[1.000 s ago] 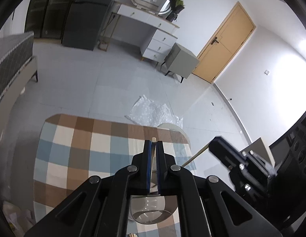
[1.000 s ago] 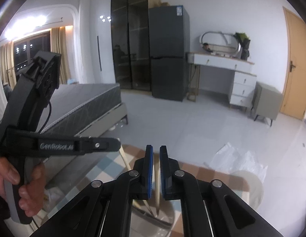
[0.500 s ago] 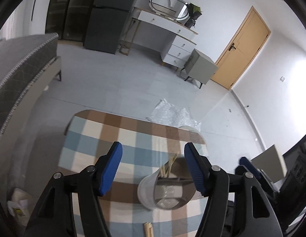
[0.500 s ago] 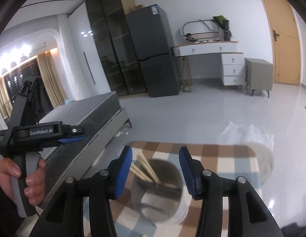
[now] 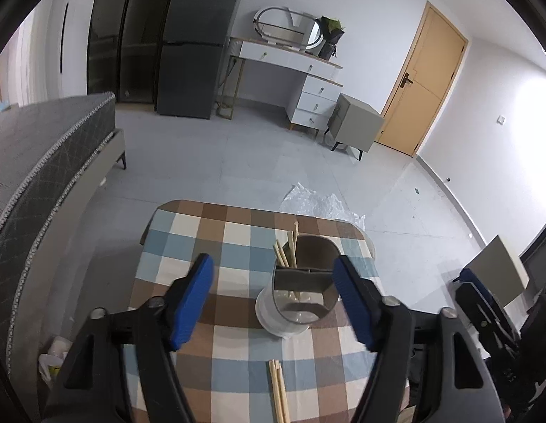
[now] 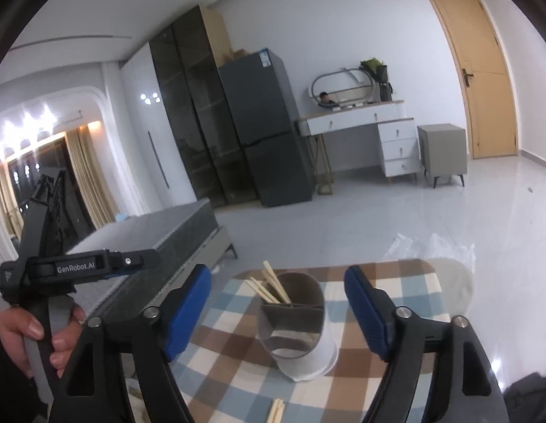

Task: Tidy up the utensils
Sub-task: 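Move the open right tool from the holder to the chopstick bundle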

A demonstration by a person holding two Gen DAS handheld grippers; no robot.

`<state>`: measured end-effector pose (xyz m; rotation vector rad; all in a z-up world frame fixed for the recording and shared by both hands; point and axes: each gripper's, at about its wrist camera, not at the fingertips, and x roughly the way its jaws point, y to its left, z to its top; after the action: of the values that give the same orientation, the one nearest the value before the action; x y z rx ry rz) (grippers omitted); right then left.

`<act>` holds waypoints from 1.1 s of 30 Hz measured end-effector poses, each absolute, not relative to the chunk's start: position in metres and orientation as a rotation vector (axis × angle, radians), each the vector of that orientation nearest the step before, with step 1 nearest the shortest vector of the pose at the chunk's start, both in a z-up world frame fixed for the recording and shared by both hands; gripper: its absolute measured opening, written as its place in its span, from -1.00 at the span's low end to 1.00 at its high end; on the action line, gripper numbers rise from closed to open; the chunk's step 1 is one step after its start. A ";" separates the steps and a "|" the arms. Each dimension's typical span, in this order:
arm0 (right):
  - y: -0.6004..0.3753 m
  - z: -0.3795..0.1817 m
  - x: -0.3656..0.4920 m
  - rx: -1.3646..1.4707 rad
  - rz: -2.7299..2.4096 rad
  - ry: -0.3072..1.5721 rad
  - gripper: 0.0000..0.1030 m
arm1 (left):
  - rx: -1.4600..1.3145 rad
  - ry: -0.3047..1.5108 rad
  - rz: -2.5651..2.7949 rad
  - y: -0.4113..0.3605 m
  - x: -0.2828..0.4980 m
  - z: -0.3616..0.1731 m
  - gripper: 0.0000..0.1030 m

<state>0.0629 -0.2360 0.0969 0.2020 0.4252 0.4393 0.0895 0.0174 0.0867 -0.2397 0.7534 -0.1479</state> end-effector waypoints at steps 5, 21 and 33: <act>-0.234 0.095 0.042 0.194 0.391 0.398 0.76 | -0.209 0.696 -0.154 0.014 0.068 0.087 0.42; -0.231 0.053 0.001 0.210 0.344 0.431 1.00 | -0.141 0.588 -0.069 0.014 0.031 0.035 0.68; -0.212 -0.002 0.000 0.160 0.418 0.581 1.00 | -0.171 0.616 -0.037 0.019 0.019 -0.013 0.68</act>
<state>0.0002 -0.2117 -0.0020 0.1601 0.5808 0.4179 0.0195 0.0187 -0.0131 -0.1714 0.6155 -0.0368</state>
